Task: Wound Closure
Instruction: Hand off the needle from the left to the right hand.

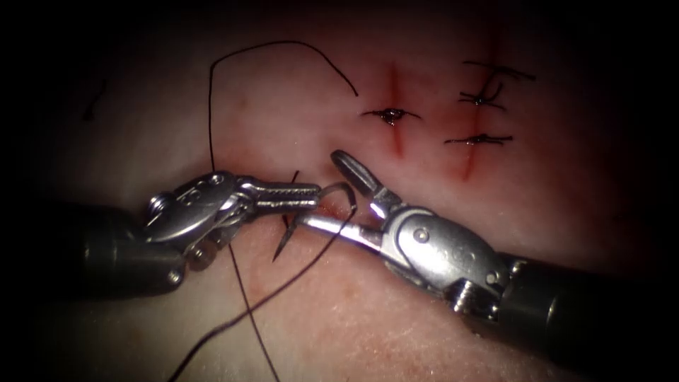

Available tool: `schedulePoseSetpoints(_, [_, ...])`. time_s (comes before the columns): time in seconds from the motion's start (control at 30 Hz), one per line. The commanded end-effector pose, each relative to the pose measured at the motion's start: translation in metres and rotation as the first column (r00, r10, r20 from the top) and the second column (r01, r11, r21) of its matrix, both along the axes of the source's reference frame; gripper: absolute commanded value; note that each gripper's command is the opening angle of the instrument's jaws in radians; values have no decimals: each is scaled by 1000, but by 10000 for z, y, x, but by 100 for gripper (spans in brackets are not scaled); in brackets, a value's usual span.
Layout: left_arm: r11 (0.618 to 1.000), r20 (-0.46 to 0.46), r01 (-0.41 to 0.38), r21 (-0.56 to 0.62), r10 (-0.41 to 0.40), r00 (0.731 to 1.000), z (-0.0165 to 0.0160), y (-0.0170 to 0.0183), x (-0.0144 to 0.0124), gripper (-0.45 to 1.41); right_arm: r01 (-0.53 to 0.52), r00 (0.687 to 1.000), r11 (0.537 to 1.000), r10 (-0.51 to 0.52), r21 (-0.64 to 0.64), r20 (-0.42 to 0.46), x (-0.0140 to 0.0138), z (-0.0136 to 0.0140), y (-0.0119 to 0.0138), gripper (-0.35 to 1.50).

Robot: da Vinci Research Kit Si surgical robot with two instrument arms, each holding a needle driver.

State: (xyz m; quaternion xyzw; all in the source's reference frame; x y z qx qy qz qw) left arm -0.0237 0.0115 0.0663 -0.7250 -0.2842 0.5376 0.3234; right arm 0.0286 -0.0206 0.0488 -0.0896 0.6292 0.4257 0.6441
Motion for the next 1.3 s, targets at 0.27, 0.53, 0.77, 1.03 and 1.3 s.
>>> schedulePoseSetpoints(0.27, [1000,9,-7,1,7,1000,4,-2,-3,-45,-33,999,999,33,-9,-43,9,4,7,69])
schedulePoseSetpoints(0.53, [1000,17,-8,1,8,1000,4,-2,-2,-45,-49,997,999,48,-5,-66,9,3,9,44])
schedulePoseSetpoints(0.77, [1000,21,-12,0,12,1000,6,0,-1,-45,-53,996,999,52,-5,-74,8,-2,10,41])
schedulePoseSetpoints(1.03, [1000,26,-17,1,17,1000,7,1,3,-45,-61,994,998,60,-10,-87,3,-6,12,19])
schedulePoseSetpoints(1.3, [1000,23,-14,1,14,1000,6,0,1,-45,-48,995,999,46,-18,-93,8,-4,10,-35])
